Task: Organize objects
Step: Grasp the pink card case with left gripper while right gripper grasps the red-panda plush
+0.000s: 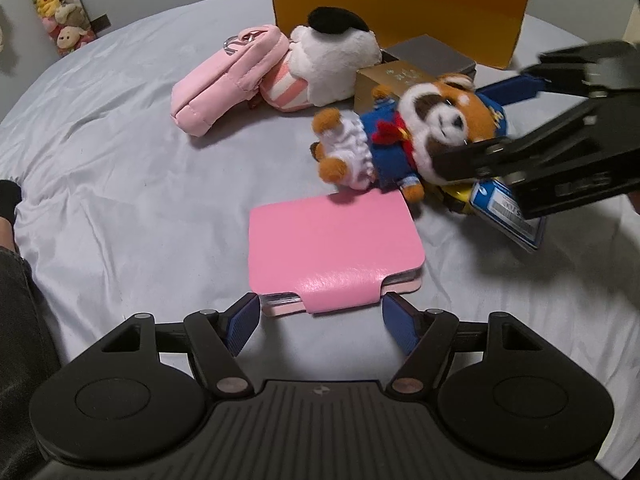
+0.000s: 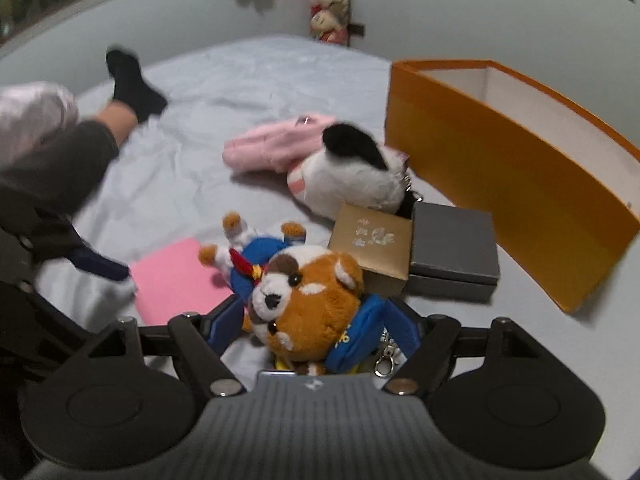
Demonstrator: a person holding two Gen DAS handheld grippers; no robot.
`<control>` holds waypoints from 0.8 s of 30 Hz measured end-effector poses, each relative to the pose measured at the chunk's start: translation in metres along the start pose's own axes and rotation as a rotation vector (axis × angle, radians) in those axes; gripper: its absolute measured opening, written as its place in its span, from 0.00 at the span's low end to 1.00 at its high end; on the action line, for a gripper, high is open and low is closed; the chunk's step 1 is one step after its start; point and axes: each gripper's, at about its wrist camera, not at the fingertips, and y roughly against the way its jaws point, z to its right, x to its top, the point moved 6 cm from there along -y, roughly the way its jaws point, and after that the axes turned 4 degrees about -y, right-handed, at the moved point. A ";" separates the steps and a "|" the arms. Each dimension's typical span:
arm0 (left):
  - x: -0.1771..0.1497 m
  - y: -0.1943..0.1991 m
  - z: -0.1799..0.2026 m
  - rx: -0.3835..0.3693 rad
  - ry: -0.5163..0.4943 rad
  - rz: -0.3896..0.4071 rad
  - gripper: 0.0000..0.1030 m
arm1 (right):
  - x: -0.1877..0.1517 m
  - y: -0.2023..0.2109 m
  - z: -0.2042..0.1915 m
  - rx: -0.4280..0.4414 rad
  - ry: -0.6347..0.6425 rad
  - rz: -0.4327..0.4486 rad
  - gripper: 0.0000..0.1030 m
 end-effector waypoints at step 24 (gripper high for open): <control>0.021 -0.003 0.032 -0.078 -0.994 -0.004 0.81 | -0.052 0.060 0.068 -0.062 -0.244 0.005 0.70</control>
